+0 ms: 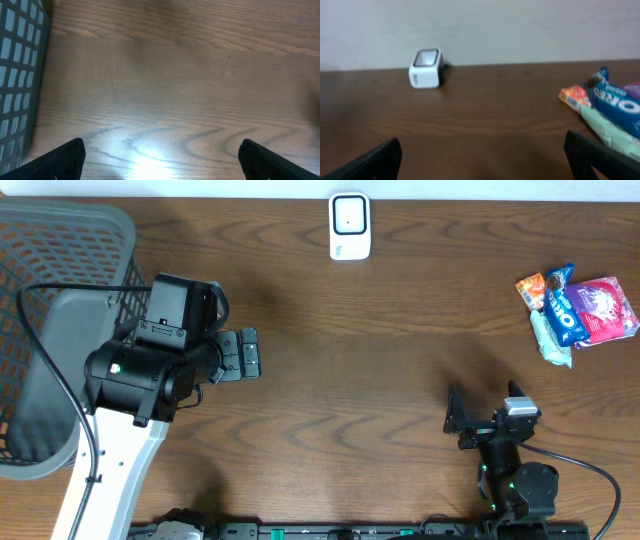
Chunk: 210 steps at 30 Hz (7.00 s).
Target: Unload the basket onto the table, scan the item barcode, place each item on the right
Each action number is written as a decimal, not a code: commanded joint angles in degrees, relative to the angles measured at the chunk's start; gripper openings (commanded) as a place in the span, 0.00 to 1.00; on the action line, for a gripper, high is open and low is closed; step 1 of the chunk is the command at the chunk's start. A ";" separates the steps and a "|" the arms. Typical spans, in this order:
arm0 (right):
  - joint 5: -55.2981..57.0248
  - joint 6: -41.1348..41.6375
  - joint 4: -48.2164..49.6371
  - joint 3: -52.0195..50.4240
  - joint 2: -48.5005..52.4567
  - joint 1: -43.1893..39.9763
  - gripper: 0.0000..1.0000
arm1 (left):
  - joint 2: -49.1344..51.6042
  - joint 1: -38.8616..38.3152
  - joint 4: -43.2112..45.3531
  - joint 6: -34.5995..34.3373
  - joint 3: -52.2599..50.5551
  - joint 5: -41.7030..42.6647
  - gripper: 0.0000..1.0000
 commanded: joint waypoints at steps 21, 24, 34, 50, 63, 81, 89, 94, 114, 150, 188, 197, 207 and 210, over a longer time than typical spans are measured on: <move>1.57 -1.11 -0.24 -0.13 -0.39 0.33 0.99 | 0.07 0.28 -0.17 0.37 0.09 -0.72 0.98; 1.57 -1.11 -0.24 -0.15 -0.39 0.33 0.99 | 0.07 0.28 -0.15 0.37 0.09 -0.72 0.98; 1.57 -1.11 -0.24 -0.13 -0.37 0.33 0.99 | 0.07 0.28 -0.15 0.37 0.09 -0.72 0.98; 1.57 -1.11 -0.24 -0.13 -0.37 0.33 0.99 | 0.07 0.28 -0.17 0.35 0.09 -0.72 0.98; 1.57 -1.11 -0.24 -0.13 -0.37 0.33 0.99 | -5.18 0.28 1.22 0.87 -6.86 -2.84 0.98; 1.57 -1.11 -0.24 -0.13 -0.37 0.33 0.99 | -49.64 4.09 31.23 14.08 -52.46 5.57 0.98; 1.57 -1.11 -0.24 -0.13 -0.37 0.33 0.99 | -62.93 5.88 39.23 13.18 -63.84 4.92 0.98; 1.57 -1.11 -0.24 -0.13 -0.37 0.33 0.99 | -68.08 9.70 45.90 9.51 -70.01 4.96 0.98; 1.57 -1.11 -0.24 -0.13 -0.37 0.33 0.99 | -70.71 15.72 64.28 13.11 -80.04 5.86 0.98; 1.57 -1.11 -0.24 -0.15 -0.37 0.33 0.99 | -70.55 15.67 62.64 17.33 -80.04 7.06 0.98; 1.99 -7.10 -0.26 -0.13 -0.37 -1.60 0.99 | -70.55 15.67 62.64 17.33 -80.04 7.06 0.98; 1.99 -7.10 -0.26 -0.13 -0.37 -1.60 0.99 | -70.55 15.67 62.64 17.33 -80.04 7.06 0.98; 1.99 -7.10 -0.26 -0.13 -0.37 -1.60 0.99 | -70.55 15.67 62.64 17.33 -80.04 7.06 0.98; 1.99 -7.10 -0.26 -0.13 -0.37 -1.60 0.99 | -70.55 15.67 62.64 17.33 -80.04 7.06 0.98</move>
